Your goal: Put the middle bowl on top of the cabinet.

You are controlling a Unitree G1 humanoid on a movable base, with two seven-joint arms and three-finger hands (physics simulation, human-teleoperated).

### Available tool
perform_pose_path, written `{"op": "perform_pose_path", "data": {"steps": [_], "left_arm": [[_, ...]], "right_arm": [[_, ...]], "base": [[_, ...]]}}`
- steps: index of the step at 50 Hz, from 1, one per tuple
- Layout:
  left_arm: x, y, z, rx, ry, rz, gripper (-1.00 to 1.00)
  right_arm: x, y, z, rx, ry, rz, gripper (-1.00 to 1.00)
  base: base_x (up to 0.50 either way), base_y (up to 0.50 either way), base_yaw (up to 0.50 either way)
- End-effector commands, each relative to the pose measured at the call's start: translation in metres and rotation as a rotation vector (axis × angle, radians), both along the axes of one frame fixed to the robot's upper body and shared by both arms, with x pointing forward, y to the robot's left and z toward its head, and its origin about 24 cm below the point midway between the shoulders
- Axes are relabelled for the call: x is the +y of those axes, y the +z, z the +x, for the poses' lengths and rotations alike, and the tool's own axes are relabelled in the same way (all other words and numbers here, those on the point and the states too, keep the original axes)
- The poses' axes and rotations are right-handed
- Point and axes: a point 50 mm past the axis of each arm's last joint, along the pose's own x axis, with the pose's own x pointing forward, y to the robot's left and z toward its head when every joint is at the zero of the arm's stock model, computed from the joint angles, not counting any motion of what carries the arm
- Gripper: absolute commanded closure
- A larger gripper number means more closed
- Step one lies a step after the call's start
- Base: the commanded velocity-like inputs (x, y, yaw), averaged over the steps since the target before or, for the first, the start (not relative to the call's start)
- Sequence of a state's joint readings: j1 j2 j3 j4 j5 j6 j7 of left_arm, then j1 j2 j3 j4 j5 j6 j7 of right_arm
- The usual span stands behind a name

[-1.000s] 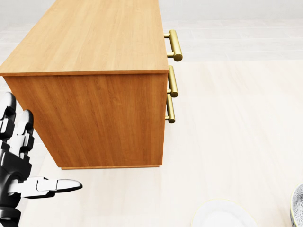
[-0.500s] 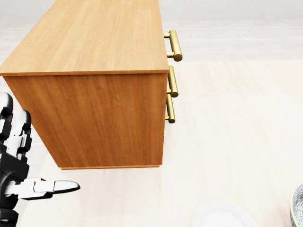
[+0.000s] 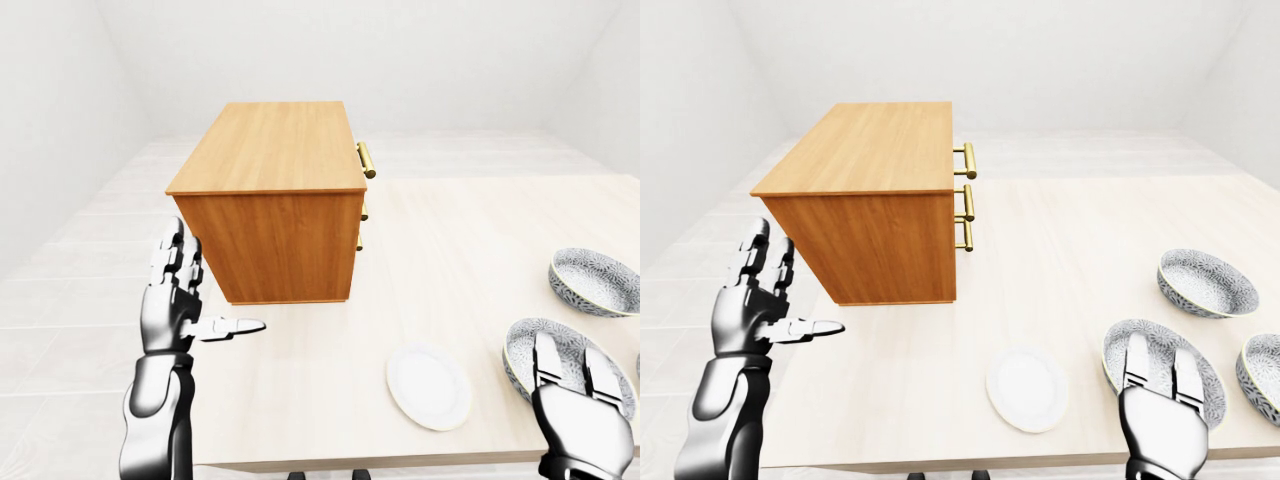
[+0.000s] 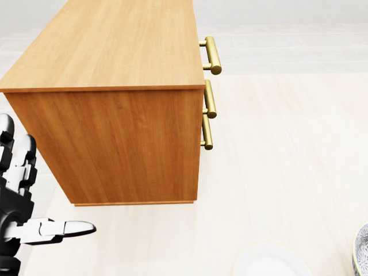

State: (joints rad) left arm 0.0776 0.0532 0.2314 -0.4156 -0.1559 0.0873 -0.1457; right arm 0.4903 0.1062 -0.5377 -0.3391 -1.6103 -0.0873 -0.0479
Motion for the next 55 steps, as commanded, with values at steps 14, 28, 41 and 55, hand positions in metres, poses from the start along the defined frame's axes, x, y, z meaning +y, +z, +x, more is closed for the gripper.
{"op": "perform_pose_path", "data": {"steps": [14, 28, 41, 55], "left_arm": [[0.000, 0.003, 0.000, -0.011, 0.001, 0.005, -1.00], [-0.002, 0.003, 0.001, -0.013, -0.001, 0.008, -1.00], [-0.002, 0.001, 0.000, -0.004, 0.000, 0.010, -1.00], [-0.001, -0.003, 0.001, 0.014, 0.000, 0.007, -1.00]], "right_arm": [[0.001, -0.014, 0.004, 0.038, 0.069, 0.032, -1.00], [-0.003, -0.018, 0.001, 0.038, 0.052, 0.063, -1.00], [-0.004, -0.022, -0.004, 0.052, 0.040, 0.079, -1.00], [-0.004, -0.020, -0.006, 0.053, 0.030, 0.079, -0.65]], "base": [[0.00, 0.00, 0.00], [0.00, 0.00, 0.00], [0.00, 0.00, 0.00], [0.00, 0.00, 0.00]]}}
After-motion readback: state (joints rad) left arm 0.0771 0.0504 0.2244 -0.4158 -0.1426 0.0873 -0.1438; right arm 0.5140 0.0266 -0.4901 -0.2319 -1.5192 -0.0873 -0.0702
